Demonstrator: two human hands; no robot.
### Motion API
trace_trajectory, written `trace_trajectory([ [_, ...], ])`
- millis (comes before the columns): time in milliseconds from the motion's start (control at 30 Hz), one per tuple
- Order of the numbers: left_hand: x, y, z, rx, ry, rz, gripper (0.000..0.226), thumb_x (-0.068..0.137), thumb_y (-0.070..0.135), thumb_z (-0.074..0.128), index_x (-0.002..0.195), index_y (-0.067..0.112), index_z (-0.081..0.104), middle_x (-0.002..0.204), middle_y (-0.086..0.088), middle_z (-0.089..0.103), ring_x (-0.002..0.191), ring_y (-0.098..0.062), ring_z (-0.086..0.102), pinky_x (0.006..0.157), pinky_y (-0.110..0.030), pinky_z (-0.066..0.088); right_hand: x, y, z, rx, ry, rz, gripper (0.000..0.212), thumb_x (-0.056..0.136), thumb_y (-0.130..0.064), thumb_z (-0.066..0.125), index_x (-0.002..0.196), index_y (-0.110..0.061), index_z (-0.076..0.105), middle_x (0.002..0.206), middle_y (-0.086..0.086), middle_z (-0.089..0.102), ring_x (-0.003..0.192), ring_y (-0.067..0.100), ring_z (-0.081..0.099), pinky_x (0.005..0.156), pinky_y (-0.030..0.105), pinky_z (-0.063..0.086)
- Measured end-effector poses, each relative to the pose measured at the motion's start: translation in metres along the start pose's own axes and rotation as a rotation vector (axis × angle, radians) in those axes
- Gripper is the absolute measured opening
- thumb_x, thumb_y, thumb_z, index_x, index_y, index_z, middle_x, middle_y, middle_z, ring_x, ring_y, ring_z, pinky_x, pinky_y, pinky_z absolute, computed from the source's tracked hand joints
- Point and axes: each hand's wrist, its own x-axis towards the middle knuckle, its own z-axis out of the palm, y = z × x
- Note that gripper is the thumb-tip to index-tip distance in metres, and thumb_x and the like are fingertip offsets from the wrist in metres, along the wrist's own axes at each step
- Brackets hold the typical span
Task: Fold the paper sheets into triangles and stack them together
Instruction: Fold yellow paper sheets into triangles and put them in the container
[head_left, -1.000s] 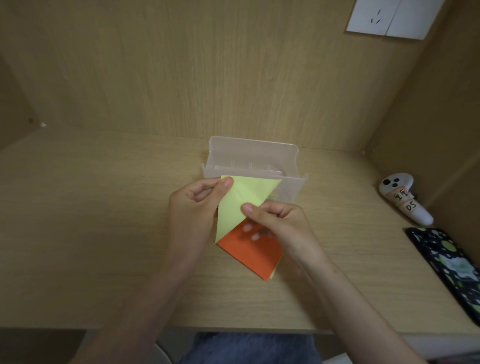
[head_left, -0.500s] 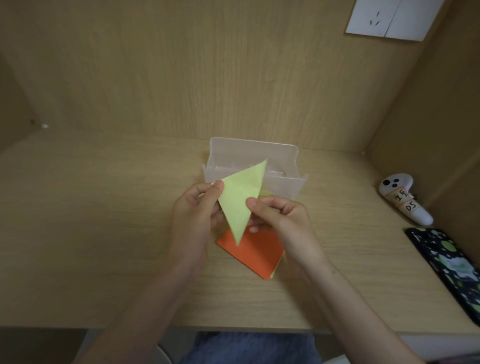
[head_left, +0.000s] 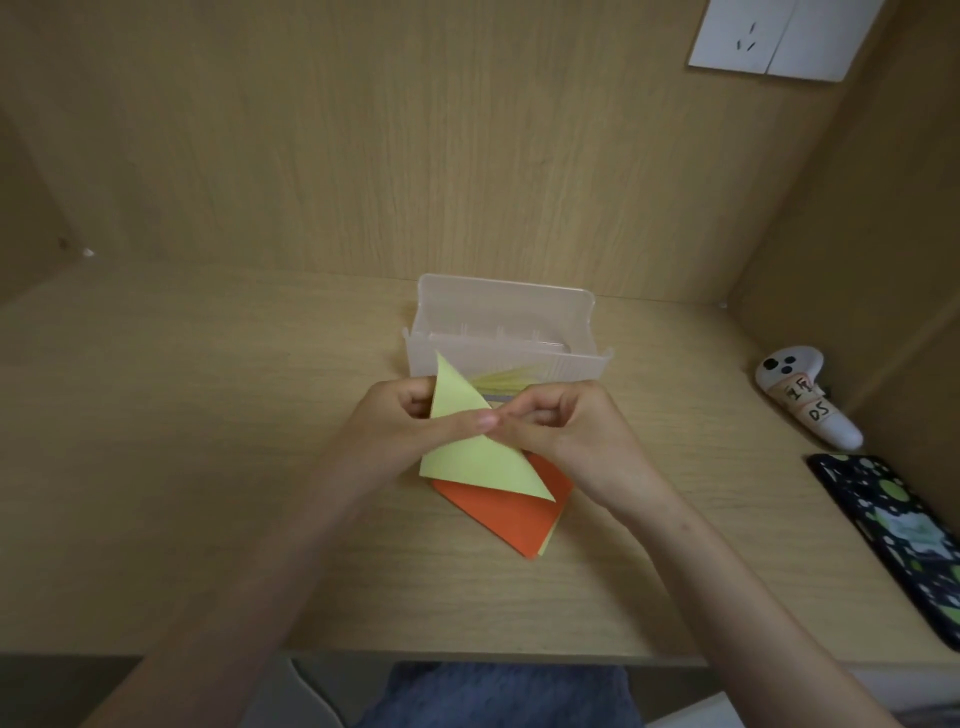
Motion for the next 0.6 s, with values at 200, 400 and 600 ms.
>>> trace_trajectory([
  [200, -0.001, -0.005, 0.006, -0.088, 0.037, -0.007, 0.012, 0.074, 0.022, 0.074, 0.083, 0.015, 0.075, 0.08, -0.001, 0.075, 0.073, -0.009, 0.07, 0.061, -0.016, 0.051, -0.002, -0.001, 0.0, 0.034, -0.017, 0.014, 0.009, 0.078, -0.012, 0.074, 0.082, -0.004, 0.074, 0.082, 0.011, 0.074, 0.079, 0.022, 0.071, 0.079, 0.031, 0.054],
  [400, -0.002, -0.005, 0.015, -0.232, 0.164, 0.016, 0.008, 0.073, 0.018, 0.075, 0.08, 0.014, 0.075, 0.077, -0.003, 0.075, 0.068, -0.011, 0.069, 0.057, -0.018, 0.051, -0.003, -0.002, 0.0, 0.131, -0.011, 0.045, 0.005, 0.078, -0.01, 0.073, 0.077, -0.005, 0.073, 0.077, 0.009, 0.074, 0.069, 0.013, 0.068, 0.066, 0.021, 0.052],
  [600, -0.001, -0.006, 0.013, -0.256, 0.228, 0.009, 0.009, 0.072, 0.019, 0.076, 0.078, 0.012, 0.074, 0.076, -0.004, 0.075, 0.068, -0.012, 0.069, 0.059, -0.021, 0.052, -0.007, 0.001, -0.004, 0.178, -0.019, 0.065, 0.009, 0.079, -0.009, 0.071, 0.071, -0.008, 0.07, 0.065, 0.002, 0.07, 0.058, 0.007, 0.062, 0.056, 0.016, 0.047],
])
